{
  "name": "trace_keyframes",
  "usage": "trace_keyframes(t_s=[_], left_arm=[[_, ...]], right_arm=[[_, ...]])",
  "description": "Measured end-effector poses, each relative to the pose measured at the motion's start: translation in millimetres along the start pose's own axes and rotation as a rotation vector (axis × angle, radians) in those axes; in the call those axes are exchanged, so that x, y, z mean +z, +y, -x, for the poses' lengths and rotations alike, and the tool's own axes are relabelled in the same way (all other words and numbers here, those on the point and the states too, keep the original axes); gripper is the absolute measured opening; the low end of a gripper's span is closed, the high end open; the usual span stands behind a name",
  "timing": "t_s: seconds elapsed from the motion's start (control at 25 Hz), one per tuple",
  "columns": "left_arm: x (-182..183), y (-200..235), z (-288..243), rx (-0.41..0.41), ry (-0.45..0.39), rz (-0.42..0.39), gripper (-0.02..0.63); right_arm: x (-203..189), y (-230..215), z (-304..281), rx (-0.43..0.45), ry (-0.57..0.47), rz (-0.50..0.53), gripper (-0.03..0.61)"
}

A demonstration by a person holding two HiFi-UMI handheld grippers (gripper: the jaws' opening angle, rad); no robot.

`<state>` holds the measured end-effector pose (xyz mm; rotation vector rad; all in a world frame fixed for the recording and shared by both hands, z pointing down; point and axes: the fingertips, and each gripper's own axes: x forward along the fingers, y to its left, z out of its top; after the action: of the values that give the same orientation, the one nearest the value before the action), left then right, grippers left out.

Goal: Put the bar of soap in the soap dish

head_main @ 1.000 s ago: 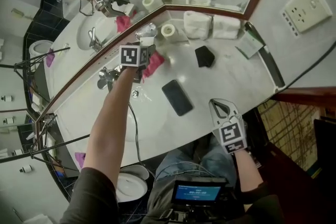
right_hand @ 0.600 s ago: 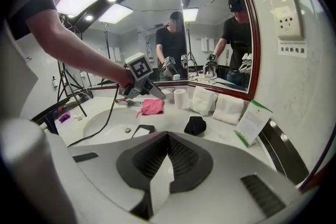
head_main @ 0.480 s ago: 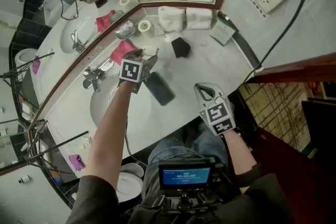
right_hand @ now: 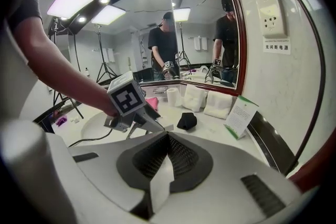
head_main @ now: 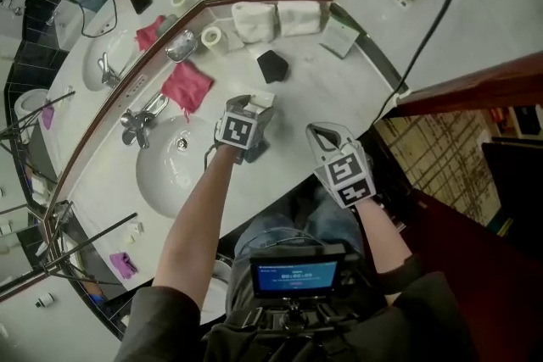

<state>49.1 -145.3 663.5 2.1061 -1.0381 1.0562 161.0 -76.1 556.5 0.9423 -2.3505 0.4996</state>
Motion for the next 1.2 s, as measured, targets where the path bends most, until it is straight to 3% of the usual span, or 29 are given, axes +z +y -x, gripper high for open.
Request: trace_keyframes(t_s=[0.48,0.68,0.88,1.0,1.2], left_arm=[[-24.3,-41.8,-59.0,-0.030,0.068,-0.023,0.285],[-21.2,-40.3,-60.7,0.009,0.091,-0.031,0.286],[-23.2,-43.8,-69.2,0.009,0.117,0.009,0.294],[-30.3,-52.0,-79.4,-0.028,0.131,0.043,0.330],[-29.2,-50.3,-73.3,-0.008,0.147,0.034,0.339]], right_arm=[[-16.9,-18.4,18.5,-0.049,0.015,-0.027,0.021],[-18.3,-24.0,21.8,-0.059,0.015,-0.034,0.021],[-19.7,-26.9,22.2,-0.062,0.016,-0.037,0.021],[-19.3,-27.1,21.7,-0.062,0.014,-0.036,0.021],[-19.3,-31.0,21.7,-0.066,0.013,-0.038,0.021]])
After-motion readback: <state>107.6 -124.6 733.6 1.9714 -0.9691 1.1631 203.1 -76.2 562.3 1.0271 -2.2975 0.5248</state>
